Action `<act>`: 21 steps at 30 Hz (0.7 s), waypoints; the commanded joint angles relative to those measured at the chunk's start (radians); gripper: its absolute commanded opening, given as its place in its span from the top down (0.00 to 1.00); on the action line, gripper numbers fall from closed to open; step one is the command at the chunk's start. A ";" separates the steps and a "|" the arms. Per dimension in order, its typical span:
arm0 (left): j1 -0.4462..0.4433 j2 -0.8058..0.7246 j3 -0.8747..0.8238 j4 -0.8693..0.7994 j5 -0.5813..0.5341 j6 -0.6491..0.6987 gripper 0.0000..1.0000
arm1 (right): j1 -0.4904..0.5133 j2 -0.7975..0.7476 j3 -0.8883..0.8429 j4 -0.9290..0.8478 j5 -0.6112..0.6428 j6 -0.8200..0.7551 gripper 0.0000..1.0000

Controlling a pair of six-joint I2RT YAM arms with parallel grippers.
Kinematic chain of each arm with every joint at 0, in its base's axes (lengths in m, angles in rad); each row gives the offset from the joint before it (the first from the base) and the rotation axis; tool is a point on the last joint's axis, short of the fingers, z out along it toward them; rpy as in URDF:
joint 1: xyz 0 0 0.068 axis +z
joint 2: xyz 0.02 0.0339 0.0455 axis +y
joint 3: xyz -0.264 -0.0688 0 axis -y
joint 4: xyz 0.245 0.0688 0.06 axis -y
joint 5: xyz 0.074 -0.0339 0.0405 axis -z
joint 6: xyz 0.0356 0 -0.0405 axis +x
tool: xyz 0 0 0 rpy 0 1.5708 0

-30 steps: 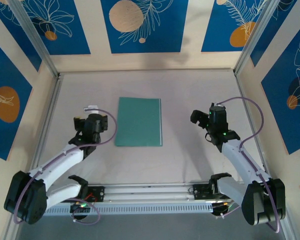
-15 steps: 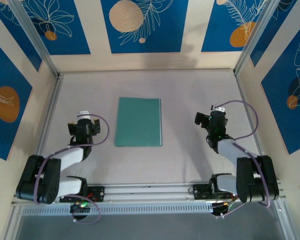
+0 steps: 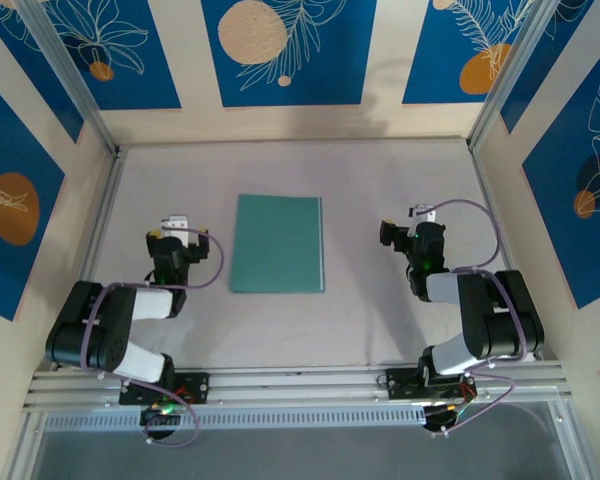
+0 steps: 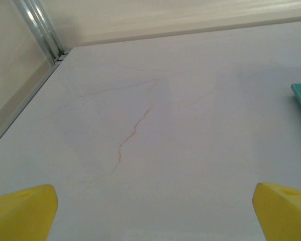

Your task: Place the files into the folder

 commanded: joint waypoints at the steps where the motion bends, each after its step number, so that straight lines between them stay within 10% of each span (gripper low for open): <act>1: 0.017 0.103 -0.051 0.255 0.067 0.035 0.00 | -0.007 0.037 -0.022 0.142 -0.086 -0.048 0.01; 21: 0.024 0.092 0.051 0.051 0.041 0.017 0.00 | -0.049 0.030 0.027 0.029 -0.166 -0.025 0.01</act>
